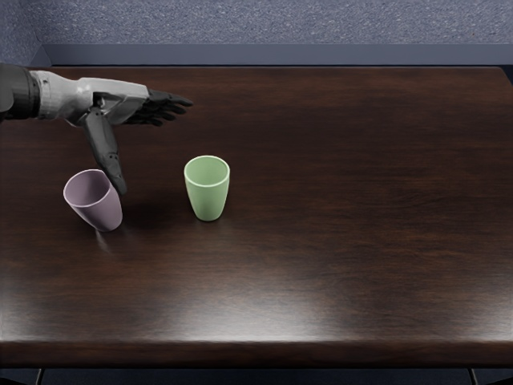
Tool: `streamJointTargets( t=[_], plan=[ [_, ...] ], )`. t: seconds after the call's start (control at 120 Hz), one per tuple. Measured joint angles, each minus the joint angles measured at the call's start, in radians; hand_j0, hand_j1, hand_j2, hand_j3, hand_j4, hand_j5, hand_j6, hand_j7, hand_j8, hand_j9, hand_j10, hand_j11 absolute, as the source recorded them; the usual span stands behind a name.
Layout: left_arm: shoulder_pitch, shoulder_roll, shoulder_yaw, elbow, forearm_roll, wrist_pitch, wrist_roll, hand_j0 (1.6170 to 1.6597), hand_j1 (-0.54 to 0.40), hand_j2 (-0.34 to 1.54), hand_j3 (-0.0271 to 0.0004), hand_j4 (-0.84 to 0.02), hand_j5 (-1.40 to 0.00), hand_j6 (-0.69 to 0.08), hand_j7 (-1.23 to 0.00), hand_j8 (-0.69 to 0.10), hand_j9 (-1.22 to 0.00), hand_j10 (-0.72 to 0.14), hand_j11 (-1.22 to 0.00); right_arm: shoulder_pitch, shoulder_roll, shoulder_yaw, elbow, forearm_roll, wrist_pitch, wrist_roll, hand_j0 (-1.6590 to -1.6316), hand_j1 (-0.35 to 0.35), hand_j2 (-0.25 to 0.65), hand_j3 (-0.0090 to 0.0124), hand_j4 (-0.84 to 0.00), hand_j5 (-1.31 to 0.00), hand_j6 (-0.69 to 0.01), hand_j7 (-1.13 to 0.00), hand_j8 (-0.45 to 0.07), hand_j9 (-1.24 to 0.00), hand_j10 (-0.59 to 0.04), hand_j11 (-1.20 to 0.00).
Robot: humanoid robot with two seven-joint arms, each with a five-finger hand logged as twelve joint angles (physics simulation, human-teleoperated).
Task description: Pick up cup and place in cup with left hand
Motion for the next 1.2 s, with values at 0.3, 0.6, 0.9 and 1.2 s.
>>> streamJointTargets(
  t=[0.3, 0.6, 0.9, 1.2],
  plan=[
    [-0.103, -0.180, 0.005, 0.009, 0.091, 0.000, 0.110, 1.6581, 0.349, 0.00, 0.0000, -0.003, 0.00, -0.004, 0.00, -0.003, 0.00, -0.002, 0.00, -0.001, 0.000, 0.005, 0.000, 0.000, 0.000, 0.000, -1.6581, -0.320, -0.005, 0.0000, -0.024, -0.03, -0.024, -0.03, -0.024, -0.03, -0.024, -0.03],
    [-0.308, -0.318, 0.347, 0.031, 0.285, 0.137, 0.213, 1.6581, 0.349, 0.00, 0.0000, -0.002, 0.00, -0.003, 0.00, -0.003, 0.00, -0.002, 0.00, 0.000, 0.000, -0.001, -0.001, -0.001, 0.000, 0.006, -1.6581, -0.320, -0.005, 0.0000, -0.024, -0.03, -0.024, -0.03, -0.024, -0.03, -0.024, -0.03],
    [-0.218, -0.335, 0.421, -0.073, 0.474, 0.346, 0.219, 1.6581, 0.349, 0.00, 0.0000, -0.002, 0.00, -0.003, 0.00, -0.003, 0.00, -0.002, 0.00, -0.002, 0.000, -0.003, 0.000, -0.001, 0.000, 0.006, -1.6581, -0.320, -0.005, 0.0000, -0.024, -0.03, -0.024, -0.03, -0.024, -0.03, -0.024, -0.03],
    [-0.178, -0.385, 0.425, -0.103, 0.521, 0.421, 0.219, 1.6581, 0.336, 0.00, 0.0000, -0.013, -0.01, -0.014, -0.01, -0.014, -0.01, -0.013, -0.01, -0.006, 0.000, -0.003, 0.000, -0.001, 0.000, 0.005, -1.6581, -0.320, -0.005, 0.0000, -0.024, -0.03, -0.024, -0.03, -0.024, -0.03, -0.024, -0.03]
  ],
)
